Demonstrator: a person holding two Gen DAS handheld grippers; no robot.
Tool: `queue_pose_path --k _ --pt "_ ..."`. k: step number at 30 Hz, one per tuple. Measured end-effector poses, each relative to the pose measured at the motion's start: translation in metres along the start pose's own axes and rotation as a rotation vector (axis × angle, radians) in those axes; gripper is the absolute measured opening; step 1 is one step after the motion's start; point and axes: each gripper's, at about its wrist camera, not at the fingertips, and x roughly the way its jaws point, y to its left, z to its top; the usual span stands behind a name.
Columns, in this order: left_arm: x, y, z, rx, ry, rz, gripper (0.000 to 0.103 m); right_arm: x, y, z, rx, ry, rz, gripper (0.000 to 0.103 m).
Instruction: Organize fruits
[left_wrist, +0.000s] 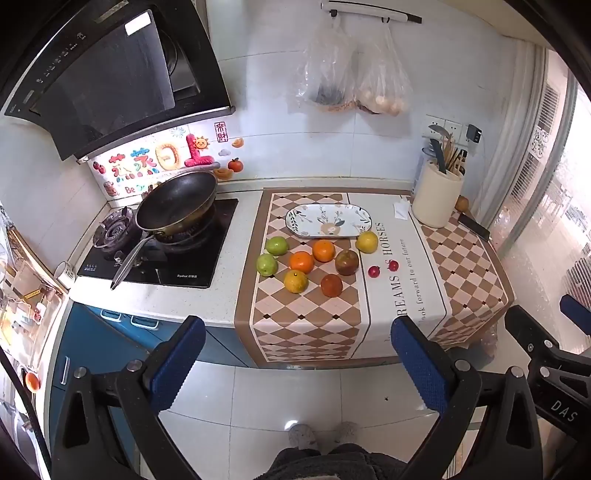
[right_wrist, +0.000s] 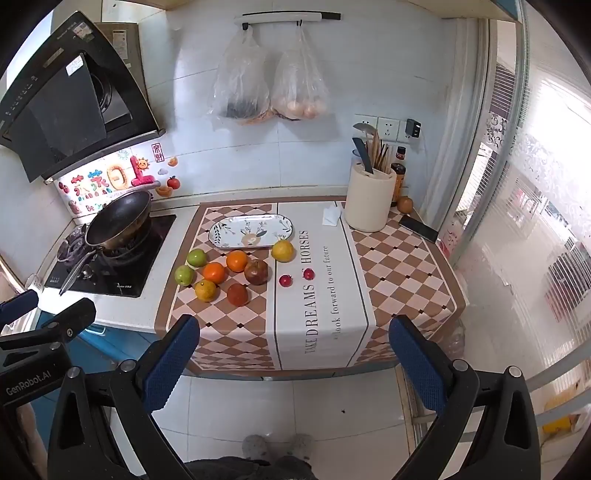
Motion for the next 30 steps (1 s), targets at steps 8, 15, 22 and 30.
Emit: queue_pose_path --k 8,15,22,30 --pt "0.0006 -0.0029 0.0007 0.002 0.003 0.004 0.103 -0.0010 -0.0075 0.0032 0.003 0.003 -0.006 0.103" --pt "0.0013 -0.0030 0.0008 0.003 0.001 0.005 0.103 0.0004 -0.0055 0.0018 0.001 0.004 -0.003 0.103" --pt "-0.0021 -0.0098 0.0074 0.000 -0.004 0.006 0.103 -0.0007 -0.0049 0.0017 0.004 0.004 -0.002 0.103" --pt "-0.0028 -0.0081 0.0060 0.001 -0.008 0.004 0.103 -0.0015 -0.0046 0.0016 0.004 0.001 -0.003 0.103"
